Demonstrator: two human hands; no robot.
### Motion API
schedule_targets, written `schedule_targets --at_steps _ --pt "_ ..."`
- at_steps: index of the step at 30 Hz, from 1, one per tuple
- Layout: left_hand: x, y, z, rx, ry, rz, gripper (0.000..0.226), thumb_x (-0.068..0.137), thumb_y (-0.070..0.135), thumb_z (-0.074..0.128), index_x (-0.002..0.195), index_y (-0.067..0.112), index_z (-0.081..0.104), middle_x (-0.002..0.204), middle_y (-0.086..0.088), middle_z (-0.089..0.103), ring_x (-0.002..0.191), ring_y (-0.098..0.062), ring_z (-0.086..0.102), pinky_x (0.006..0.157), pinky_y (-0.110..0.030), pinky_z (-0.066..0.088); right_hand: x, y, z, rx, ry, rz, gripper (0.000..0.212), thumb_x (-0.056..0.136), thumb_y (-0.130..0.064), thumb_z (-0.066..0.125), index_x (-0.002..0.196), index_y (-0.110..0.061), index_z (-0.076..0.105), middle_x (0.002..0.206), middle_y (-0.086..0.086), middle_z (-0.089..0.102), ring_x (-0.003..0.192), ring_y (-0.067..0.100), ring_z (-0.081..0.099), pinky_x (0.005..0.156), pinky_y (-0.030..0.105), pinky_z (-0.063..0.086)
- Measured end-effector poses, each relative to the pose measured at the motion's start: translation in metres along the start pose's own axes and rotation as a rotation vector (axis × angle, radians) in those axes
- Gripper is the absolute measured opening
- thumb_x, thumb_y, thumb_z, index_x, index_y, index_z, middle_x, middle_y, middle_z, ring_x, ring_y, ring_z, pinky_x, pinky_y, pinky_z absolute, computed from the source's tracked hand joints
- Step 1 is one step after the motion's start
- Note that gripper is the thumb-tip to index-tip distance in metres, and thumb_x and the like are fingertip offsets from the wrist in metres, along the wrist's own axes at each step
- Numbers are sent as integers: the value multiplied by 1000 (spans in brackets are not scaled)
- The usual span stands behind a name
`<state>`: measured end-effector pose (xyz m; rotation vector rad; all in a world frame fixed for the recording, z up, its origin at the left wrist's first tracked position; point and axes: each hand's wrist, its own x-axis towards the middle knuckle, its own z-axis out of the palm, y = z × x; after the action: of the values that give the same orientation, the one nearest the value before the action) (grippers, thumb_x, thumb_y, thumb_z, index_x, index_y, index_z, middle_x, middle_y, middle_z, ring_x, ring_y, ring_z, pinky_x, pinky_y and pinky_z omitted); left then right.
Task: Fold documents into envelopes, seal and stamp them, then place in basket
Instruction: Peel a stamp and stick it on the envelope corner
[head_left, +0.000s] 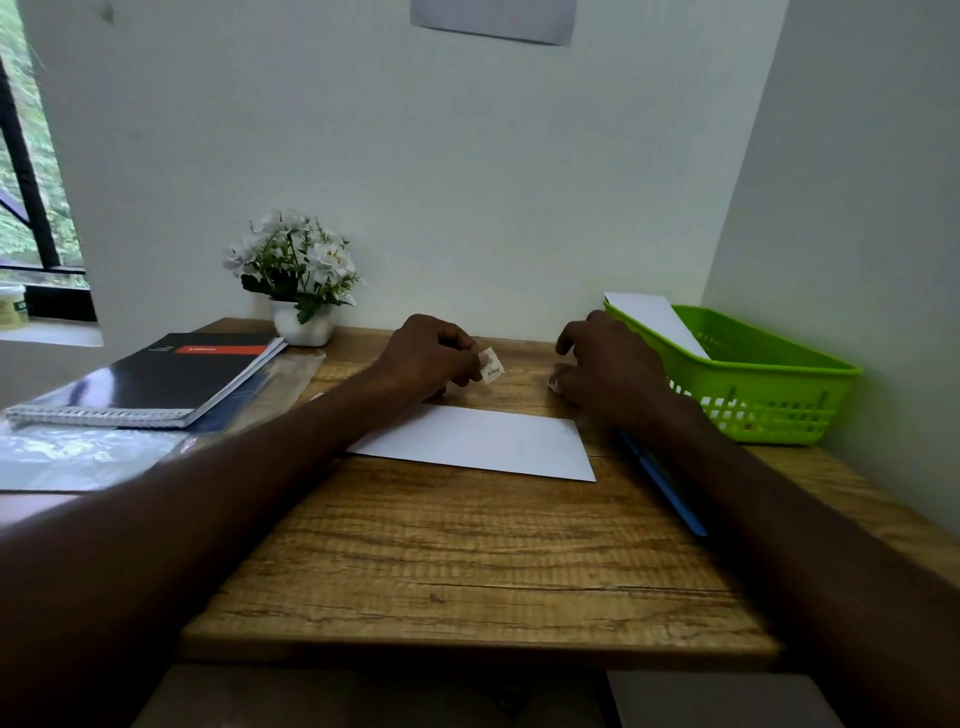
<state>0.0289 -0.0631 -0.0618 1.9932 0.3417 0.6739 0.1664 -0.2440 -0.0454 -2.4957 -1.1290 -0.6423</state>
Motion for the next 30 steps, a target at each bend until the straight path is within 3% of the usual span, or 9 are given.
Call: schedule_targets --at_steps 2,4,6,8,15,18,21,25,30 --pt "0 1 1 29 29 15 15 92 24 77 89 9 77 85 -8 79 78 -16 71 65 -29 50 -3 -10 -6 189 58 -78 13 86 -30 73 98 -24 75 93 -8 64 93 16 66 73 29 46" --pt "2 0 0 65 93 29 13 91 22 76 86 10 78 83 -8 79 80 -22 75 65 -26 50 -9 -24 -14 360 -128 -242 7 88 -35 76 86 -28 76 74 -15 66 75 1 65 68 23 45" --pt "5 0 -5 75 151 31 12 90 21 76 84 12 78 81 -8 79 84 -28 76 66 -29 52 -16 -40 -18 373 -412 -381 12 87 -42 78 83 -31 75 73 -19 68 71 -6 61 64 11 42" --pt "6 1 -10 73 176 31 11 89 21 75 84 12 78 80 -8 79 85 -29 76 66 -31 52 -18 -46 -17 343 -500 -434 16 86 -45 79 90 -30 76 84 -16 70 75 -8 58 64 8 40" --pt "5 4 -11 59 162 36 11 89 20 76 83 11 78 80 -6 79 81 -23 76 61 -22 48 -16 -47 1 363 -372 -494 13 90 -35 76 102 -30 77 99 -16 67 86 0 59 78 22 49" --pt "4 5 -12 29 140 46 13 89 21 77 86 9 78 82 -8 79 77 -18 72 64 -24 49 -14 -45 5 310 -134 -394 7 91 -29 72 95 -25 77 90 -12 69 75 1 59 73 30 49" --pt "2 9 -12 -16 134 80 15 89 22 79 87 7 79 84 -9 79 77 -16 71 64 -25 51 -8 -38 5 397 135 -140 14 93 -35 66 87 -23 71 83 -8 71 78 12 66 75 37 55" --pt "-4 17 -10 -86 97 132 16 87 27 81 89 11 81 85 -5 80 87 -20 75 73 -31 53 -5 -36 -4 714 79 -12 26 90 -50 72 93 -24 74 85 -8 76 81 7 73 66 29 51" --pt "-7 20 -4 -155 32 129 21 85 27 83 97 10 81 92 -4 80 94 -17 76 81 -33 55 -12 -40 -9 1011 12 43 20 86 -33 81 93 -15 79 82 2 79 76 9 75 58 17 50"
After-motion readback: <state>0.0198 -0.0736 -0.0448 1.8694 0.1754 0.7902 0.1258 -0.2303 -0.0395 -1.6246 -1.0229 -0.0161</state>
